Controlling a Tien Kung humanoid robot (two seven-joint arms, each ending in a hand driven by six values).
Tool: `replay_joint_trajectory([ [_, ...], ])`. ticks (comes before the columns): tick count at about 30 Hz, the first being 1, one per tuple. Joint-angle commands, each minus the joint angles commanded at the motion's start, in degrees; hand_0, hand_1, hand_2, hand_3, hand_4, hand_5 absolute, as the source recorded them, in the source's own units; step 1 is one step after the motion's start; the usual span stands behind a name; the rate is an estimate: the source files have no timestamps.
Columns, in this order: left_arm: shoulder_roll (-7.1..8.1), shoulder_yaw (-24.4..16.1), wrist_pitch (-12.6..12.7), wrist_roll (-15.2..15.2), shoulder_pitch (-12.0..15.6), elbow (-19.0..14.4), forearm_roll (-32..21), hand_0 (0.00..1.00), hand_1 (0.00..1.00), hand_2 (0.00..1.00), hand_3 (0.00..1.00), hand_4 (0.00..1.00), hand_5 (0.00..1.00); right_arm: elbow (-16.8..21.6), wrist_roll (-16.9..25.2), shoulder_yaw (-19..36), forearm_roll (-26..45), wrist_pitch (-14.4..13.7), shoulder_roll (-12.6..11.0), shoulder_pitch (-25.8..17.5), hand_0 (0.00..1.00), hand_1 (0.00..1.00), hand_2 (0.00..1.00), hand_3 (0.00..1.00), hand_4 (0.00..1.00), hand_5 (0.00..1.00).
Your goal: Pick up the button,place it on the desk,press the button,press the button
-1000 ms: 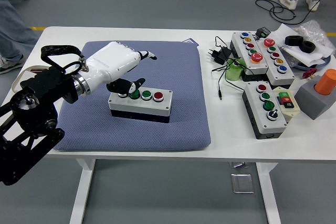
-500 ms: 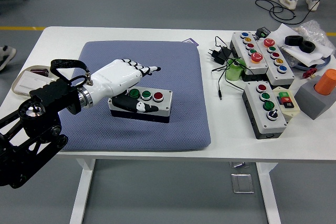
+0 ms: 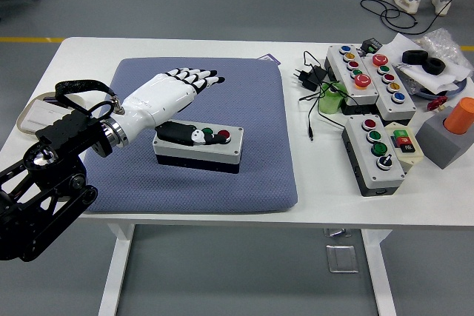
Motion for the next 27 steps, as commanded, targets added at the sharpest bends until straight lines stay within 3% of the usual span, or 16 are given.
replay_joint_trajectory([
  [5, -0.33, -1.05, 2.29, -0.53, 0.48, 2.96, -6.85, 0.945, 0.986, 0.998, 0.998, 0.998, 0.857, 0.0, -0.02, -0.03, 0.01, 0.0, 0.02, 0.0, 0.683, 0.638, 0.665, 0.598, 0.307, 0.094],
  [7, -0.35, -1.86, 5.29, -1.83, 1.17, 4.09, -11.43, 0.945, 0.986, 0.998, 0.998, 0.998, 0.857, 0.0, 0.0, -0.02, 0.06, 0.01, 0.02, -0.05, 0.683, 0.638, 0.665, 0.598, 0.307, 0.094],
  [8, -0.41, -2.14, 6.51, -2.17, 1.36, 4.36, -13.65, 0.931, 0.963, 0.998, 0.998, 0.998, 0.924, 0.0, -0.01, 0.0, 0.05, 0.01, 0.03, -0.07, 0.682, 0.638, 0.665, 0.598, 0.307, 0.094],
  [13, -1.64, -6.49, 13.98, -6.26, 3.92, 6.16, -25.93, 0.931, 0.963, 0.998, 0.998, 0.998, 0.924, 0.0, -0.01, -0.05, 0.15, -0.03, 0.09, -0.08, 0.682, 0.638, 0.665, 0.598, 0.307, 0.094],
  [14, -1.9, -8.12, 15.51, -7.51, 4.52, 6.39, -28.54, 0.863, 0.923, 0.998, 0.965, 0.961, 0.993, 0.0, -0.02, -0.03, 0.14, -0.03, 0.09, -0.09, 0.683, 0.638, 0.665, 0.598, 0.306, 0.092],
  [15, -2.0, -9.26, 16.32, -8.13, 4.81, 6.5, -30.77, 0.863, 0.923, 0.998, 0.965, 0.961, 0.993, 0.0, -0.03, -0.01, 0.11, -0.03, 0.1, -0.09, 0.683, 0.638, 0.665, 0.598, 0.306, 0.092],
  [19, -2.03, -13.8, 18.14, -9.94, 5.98, 6.97, -40.46, 0.863, 0.923, 0.998, 0.965, 0.961, 0.993, 0.0, -0.15, 0.18, -0.25, -0.03, 0.12, -0.1, 0.683, 0.638, 0.665, 0.598, 0.306, 0.092],
  [27, -1.33, -22.47, 18.33, -10.55, 8.79, 7.5, -59.82, 0.834, 0.89, 0.95, 0.927, 0.91, 0.998, 0.0, -0.24, 0.36, -0.47, -0.03, 0.19, -0.24, 0.682, 0.638, 0.665, 0.598, 0.305, 0.091],
])
